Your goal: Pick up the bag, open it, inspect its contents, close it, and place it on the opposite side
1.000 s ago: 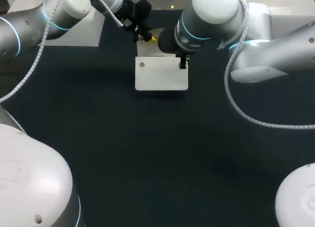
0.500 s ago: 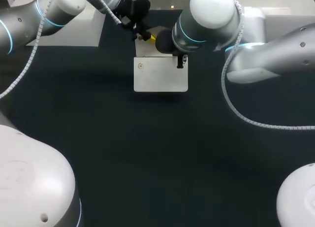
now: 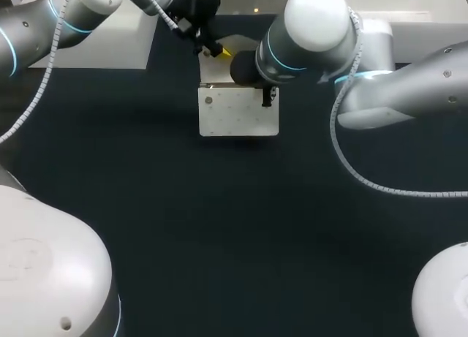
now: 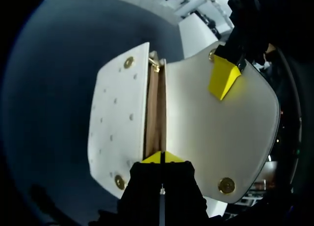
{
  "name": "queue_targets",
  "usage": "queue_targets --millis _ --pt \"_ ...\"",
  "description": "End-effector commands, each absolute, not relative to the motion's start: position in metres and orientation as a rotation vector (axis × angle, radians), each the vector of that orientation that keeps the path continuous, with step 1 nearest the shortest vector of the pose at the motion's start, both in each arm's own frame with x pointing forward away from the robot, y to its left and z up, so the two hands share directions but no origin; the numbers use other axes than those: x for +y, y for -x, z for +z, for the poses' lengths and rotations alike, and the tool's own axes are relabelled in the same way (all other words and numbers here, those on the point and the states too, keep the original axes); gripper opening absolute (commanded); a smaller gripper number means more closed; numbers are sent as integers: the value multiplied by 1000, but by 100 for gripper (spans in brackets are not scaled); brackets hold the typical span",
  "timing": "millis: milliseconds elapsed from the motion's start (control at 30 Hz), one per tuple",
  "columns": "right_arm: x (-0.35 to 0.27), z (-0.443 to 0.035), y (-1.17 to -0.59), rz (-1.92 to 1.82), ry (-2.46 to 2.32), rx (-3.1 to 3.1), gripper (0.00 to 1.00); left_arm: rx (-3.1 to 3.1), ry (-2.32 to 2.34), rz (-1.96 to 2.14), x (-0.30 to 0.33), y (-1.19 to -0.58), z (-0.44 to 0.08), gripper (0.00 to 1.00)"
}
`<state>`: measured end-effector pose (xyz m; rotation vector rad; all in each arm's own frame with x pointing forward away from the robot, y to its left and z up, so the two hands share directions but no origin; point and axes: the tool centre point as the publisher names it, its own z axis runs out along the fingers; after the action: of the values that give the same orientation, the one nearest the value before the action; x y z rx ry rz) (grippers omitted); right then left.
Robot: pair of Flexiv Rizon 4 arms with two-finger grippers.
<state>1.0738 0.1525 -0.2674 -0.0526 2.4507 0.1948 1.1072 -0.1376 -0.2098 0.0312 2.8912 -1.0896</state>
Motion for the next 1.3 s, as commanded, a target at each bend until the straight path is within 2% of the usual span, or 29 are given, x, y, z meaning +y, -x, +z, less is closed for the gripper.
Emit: queue_targets --millis 33,1300 --pt "152 -271 -1068 192 62 2445 0 2906 -25 -1114 -137 -1113 -206 0" --pt "157 -276 -1085 35 145 2437 0 2896 -53 -1157 -135 -1105 -196 0"
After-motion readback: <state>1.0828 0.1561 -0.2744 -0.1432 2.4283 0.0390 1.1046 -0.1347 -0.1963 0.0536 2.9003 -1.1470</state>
